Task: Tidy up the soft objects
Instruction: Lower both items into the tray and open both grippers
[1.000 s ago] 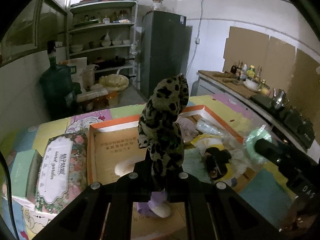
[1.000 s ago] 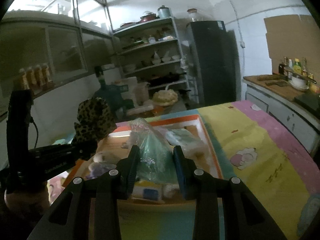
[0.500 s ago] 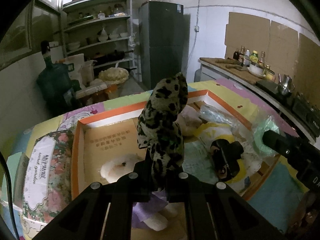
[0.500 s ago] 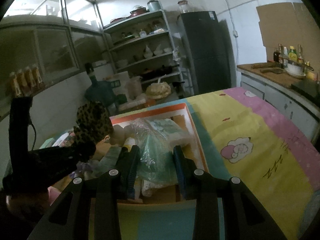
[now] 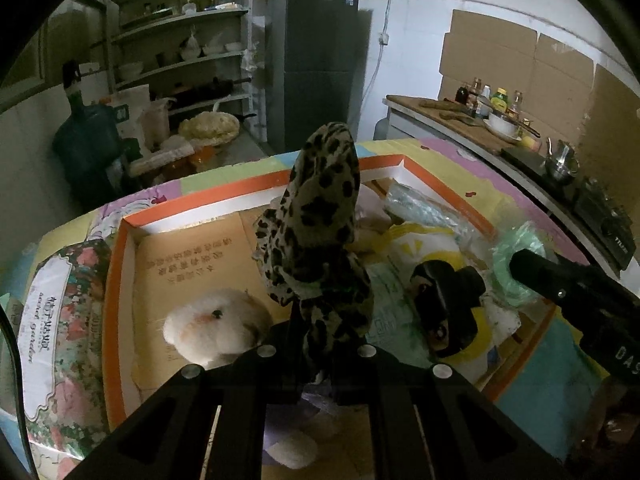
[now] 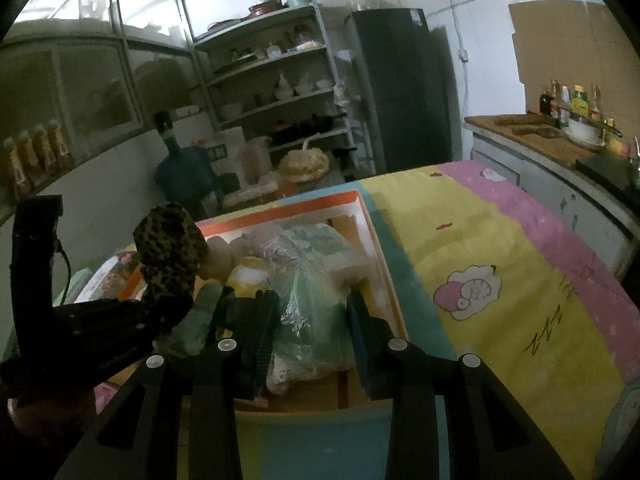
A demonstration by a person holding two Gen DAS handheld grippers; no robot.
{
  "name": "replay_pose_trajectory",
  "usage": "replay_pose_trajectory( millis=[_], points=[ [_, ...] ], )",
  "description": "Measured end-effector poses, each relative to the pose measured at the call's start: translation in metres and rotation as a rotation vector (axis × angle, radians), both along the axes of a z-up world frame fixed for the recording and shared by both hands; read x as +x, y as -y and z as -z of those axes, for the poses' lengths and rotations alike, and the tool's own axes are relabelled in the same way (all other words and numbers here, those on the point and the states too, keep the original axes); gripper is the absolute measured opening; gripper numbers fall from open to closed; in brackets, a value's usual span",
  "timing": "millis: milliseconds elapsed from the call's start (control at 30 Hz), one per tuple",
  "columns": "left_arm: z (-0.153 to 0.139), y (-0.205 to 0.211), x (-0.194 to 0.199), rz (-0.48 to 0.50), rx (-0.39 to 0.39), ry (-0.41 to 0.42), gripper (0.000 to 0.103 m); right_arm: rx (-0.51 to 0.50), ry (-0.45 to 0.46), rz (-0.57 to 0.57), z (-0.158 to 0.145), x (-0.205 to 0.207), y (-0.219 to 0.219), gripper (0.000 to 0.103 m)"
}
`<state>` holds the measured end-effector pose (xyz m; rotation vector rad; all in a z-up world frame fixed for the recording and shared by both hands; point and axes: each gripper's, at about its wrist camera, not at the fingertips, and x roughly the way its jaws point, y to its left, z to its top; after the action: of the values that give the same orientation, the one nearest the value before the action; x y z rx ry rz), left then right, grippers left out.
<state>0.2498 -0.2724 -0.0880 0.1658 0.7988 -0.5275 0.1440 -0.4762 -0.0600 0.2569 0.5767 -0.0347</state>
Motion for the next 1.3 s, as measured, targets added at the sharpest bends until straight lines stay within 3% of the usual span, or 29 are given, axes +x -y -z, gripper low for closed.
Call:
replay_pose_trajectory(
  millis=[600, 700, 800, 867, 1000, 1300],
  points=[
    [0.002, -0.003, 0.006, -0.018, -0.025, -0.029, 0.014, -0.017, -0.052, -0.01, 0.004, 0.011, -0.004, 0.038],
    [0.001, -0.003, 0.006, -0.019, -0.029, -0.03, 0.019, -0.008, -0.054, -0.011, 0.005, 0.012, -0.004, 0.04],
    [-0.001, -0.005, 0.007, -0.016, -0.044, -0.032, 0.032, 0.0, -0.047, -0.011, 0.005, 0.012, -0.003, 0.042],
    [-0.003, -0.008, 0.006, -0.011, -0.061, -0.035, 0.047, 0.003, -0.046, -0.009, 0.006, 0.013, -0.003, 0.045],
    [-0.006, -0.009, 0.002, -0.007, -0.066, -0.027, 0.052, 0.011, -0.043, -0.01, 0.006, 0.014, -0.002, 0.055],
    [-0.015, -0.015, -0.005, -0.021, -0.086, -0.008, 0.056, 0.018, -0.016, -0.006, 0.0, 0.011, -0.004, 0.058]
  ],
)
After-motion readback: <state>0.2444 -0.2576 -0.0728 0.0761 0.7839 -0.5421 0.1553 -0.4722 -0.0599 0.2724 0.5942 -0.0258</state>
